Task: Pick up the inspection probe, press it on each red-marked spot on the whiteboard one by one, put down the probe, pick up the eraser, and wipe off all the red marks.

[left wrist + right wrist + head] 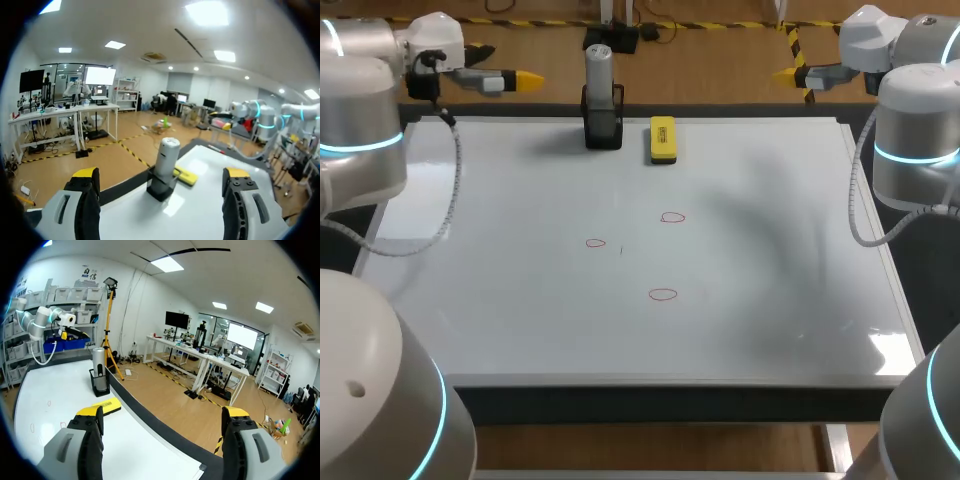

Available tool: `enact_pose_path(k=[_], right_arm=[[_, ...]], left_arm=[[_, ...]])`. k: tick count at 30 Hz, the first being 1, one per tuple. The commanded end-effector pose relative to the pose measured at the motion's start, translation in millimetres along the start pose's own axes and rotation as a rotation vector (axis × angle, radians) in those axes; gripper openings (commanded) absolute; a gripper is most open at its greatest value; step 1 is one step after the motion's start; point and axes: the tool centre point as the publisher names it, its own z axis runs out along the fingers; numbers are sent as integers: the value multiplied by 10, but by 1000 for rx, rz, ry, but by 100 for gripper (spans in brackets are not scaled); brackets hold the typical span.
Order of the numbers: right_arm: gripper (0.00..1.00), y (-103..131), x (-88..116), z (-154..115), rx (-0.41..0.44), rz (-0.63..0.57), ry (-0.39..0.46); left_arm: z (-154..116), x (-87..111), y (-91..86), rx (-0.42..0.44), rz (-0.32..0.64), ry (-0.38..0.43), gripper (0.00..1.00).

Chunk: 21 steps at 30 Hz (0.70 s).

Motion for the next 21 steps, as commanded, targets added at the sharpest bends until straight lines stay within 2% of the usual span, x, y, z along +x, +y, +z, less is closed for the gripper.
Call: enact_pose_path(k=[1,4,11,15,21], right_arm=[[100,-1,-4,2,1,0,1],[100,-1,-4,2,1,0,1],[100,-1,-4,2,1,0,1],[100,-1,-4,2,1,0,1],[100,-1,-4,2,1,0,1]], left_arm=[[-28,-103,36,35,19,221,100],[1,-67,24,41,36,311,100],[113,1,-2,49,61,455,100],[227,45,-1,37,75,490,100],[378,128,-18,70,72,529,100]])
